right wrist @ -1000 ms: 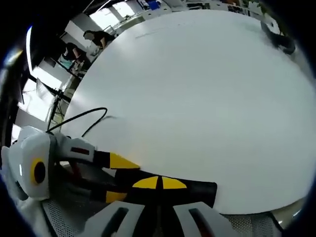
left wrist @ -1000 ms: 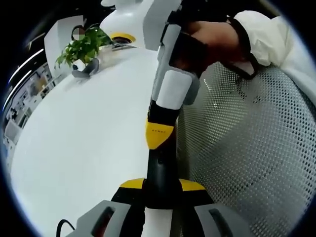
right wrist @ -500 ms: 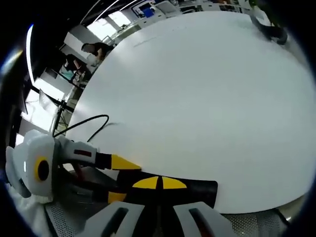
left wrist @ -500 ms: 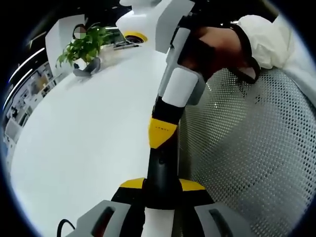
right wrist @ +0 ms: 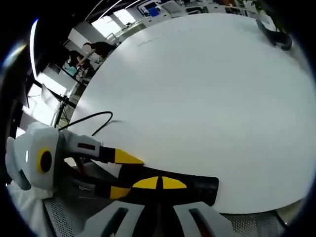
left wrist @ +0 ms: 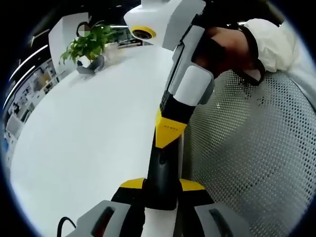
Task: Press the specified remote control buttons in sequence, fully releasing each button before pressing the next.
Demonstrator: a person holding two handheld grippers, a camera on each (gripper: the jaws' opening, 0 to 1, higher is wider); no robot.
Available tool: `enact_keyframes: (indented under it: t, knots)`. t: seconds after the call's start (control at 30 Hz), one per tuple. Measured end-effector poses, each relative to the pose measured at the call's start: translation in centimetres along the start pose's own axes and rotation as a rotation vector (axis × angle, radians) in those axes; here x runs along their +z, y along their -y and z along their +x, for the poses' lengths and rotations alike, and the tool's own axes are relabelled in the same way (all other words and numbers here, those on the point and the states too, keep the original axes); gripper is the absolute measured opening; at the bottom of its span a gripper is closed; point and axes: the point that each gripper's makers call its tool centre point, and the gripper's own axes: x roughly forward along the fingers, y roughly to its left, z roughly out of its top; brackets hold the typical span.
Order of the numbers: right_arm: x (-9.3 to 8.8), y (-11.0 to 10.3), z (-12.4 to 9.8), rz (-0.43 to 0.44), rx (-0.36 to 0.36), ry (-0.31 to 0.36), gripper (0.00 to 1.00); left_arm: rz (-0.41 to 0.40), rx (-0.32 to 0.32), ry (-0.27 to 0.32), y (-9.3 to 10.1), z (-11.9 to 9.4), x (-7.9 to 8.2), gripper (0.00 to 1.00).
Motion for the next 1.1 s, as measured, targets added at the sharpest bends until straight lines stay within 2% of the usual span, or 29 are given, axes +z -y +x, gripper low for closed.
enact_keyframes:
  t: [0.47,0.7,1.0,1.1]
  knots:
    - [-0.53,-0.05,-0.05,-0.013,-0.005,-0.018,0.00,0.004,0.008,0.003,0.08,-0.01,0.03,0.24]
    - [-0.54,0.00,0.11,-0.055,-0.027,-0.019,0.00,-0.002,0.006,0.000,0.06,0.08,0.03,0.25]
    - [-0.52,0.02,0.11,-0.013,-0.002,-0.013,0.00,-0.002,0.008,0.006,0.00,0.14,-0.02,0.25]
    - [-0.45,0.11,-0.02,0.049,0.022,-0.008,0.00,-0.004,0.007,0.007,0.00,0.12,-0.04,0.25]
